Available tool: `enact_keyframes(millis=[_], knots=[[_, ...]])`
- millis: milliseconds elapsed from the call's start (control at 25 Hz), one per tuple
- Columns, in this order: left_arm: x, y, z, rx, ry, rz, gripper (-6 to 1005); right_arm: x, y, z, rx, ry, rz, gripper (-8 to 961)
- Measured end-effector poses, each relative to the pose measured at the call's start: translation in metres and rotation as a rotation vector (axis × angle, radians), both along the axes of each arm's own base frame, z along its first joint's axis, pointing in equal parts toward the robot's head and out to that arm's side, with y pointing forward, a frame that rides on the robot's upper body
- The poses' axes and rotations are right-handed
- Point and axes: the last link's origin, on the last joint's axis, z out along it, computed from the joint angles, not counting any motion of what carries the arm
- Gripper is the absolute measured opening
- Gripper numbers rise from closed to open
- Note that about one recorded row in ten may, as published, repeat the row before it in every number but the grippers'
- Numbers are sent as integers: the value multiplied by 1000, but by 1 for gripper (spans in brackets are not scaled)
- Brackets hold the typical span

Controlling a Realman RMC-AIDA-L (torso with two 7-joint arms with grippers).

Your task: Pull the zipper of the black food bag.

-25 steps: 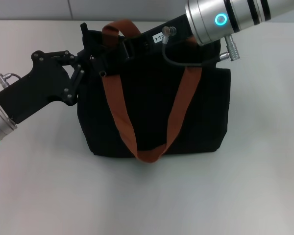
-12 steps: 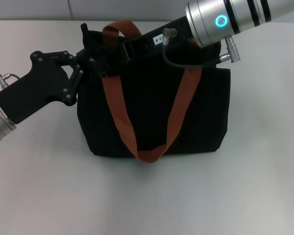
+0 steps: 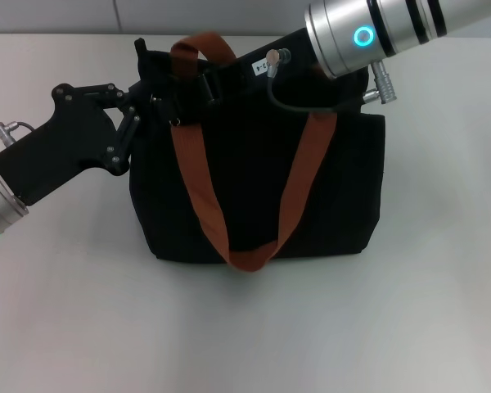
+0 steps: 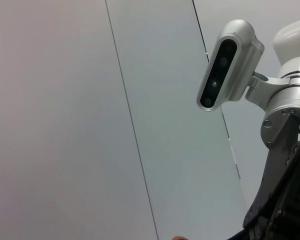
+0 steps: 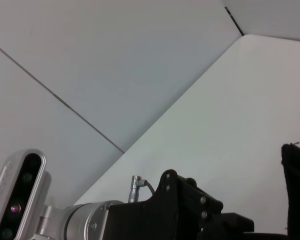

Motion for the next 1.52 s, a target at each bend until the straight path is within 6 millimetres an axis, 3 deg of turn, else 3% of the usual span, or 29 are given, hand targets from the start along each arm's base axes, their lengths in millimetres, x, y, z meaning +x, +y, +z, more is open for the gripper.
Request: enact_keyframes(millis=[1520], knots=[[-3, 2, 7, 46, -28, 27, 25, 6, 3, 18, 79, -120, -6, 0]])
